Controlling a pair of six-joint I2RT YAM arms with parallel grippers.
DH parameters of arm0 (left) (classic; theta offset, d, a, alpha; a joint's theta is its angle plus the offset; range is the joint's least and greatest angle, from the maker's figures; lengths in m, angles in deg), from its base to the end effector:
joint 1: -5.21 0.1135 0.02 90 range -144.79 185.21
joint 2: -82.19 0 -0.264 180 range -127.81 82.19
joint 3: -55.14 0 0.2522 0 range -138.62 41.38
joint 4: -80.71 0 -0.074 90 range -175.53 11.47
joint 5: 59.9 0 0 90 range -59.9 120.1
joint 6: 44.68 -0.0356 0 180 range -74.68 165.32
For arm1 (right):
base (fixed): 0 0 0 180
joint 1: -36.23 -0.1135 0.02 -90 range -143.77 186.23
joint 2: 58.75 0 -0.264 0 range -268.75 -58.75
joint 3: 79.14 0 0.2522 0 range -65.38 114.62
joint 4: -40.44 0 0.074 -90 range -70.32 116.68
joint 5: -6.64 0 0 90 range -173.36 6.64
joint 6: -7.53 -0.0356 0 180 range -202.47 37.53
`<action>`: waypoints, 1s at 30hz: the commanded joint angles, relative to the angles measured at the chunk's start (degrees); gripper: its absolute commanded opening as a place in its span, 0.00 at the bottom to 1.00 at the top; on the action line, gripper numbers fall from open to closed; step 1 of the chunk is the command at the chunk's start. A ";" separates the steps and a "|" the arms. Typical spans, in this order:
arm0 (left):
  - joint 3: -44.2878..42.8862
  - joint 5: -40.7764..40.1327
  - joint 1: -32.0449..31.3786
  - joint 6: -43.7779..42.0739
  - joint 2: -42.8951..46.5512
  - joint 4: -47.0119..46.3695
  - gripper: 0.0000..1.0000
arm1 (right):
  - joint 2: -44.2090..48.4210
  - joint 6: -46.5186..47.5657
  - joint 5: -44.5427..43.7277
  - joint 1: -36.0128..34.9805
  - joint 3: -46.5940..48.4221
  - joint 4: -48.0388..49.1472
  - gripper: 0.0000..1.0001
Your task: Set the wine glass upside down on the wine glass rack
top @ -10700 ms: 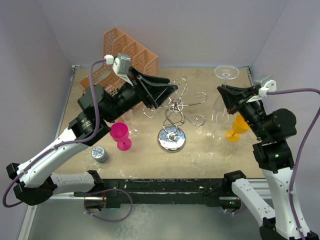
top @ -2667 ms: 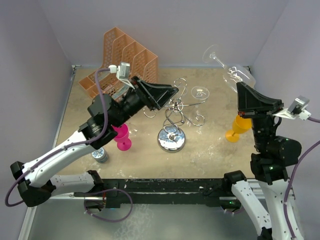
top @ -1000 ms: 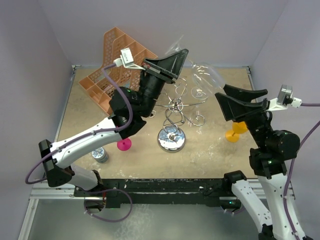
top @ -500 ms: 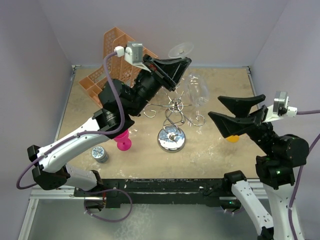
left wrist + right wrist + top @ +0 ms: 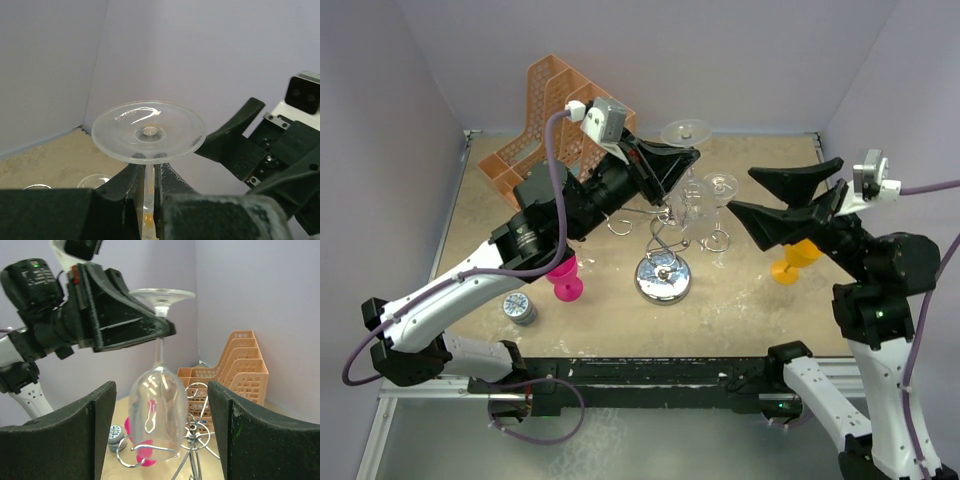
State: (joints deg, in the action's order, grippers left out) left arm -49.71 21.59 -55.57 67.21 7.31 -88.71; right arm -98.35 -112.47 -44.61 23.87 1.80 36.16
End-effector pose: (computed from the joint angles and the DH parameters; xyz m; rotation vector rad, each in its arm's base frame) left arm 0.1377 -0.2354 0.5306 0.3075 1.2859 -1.1528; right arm 0.0804 0.0404 0.5097 -0.5035 1.0137 0.9740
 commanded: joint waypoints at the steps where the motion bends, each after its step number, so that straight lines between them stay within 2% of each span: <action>1: -4.08 6.15 0.16 -0.98 1.25 -0.46 0.00 | -4.78 1.04 1.15 -0.03 4.50 2.41 0.74; 3: -4.73 7.34 0.17 -1.25 1.10 0.23 0.00 | -7.06 0.46 1.96 -0.03 5.96 3.68 0.75; 5: -3.56 8.67 0.15 -2.28 1.55 -1.07 0.00 | -8.01 -1.39 4.18 -0.03 5.51 9.11 0.75; 10: -1.56 11.45 0.16 -3.34 1.97 -3.57 0.00 | -9.09 -12.13 6.51 -0.03 3.50 21.41 0.76; 15: -3.40 13.76 0.13 -4.92 1.49 -2.96 0.00 | -10.63 -18.74 4.48 -0.03 4.60 22.43 0.75; 20: -3.01 10.94 0.14 -4.95 2.24 -5.51 0.00 | -10.43 -11.24 6.75 -0.03 5.91 16.56 0.66; 26: -1.83 12.88 0.16 -3.28 2.96 -6.52 0.00 | -11.62 -2.63 15.08 -0.03 3.80 15.65 0.65; 30: -1.19 14.98 0.13 -2.11 3.05 -7.07 0.00 | -13.77 1.96 18.21 -0.03 6.39 11.11 0.63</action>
State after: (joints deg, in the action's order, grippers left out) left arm -50.65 33.85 -55.57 63.76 7.88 -89.41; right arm -110.11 -116.67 -32.22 23.85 5.69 49.84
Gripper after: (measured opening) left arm 0.038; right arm 0.633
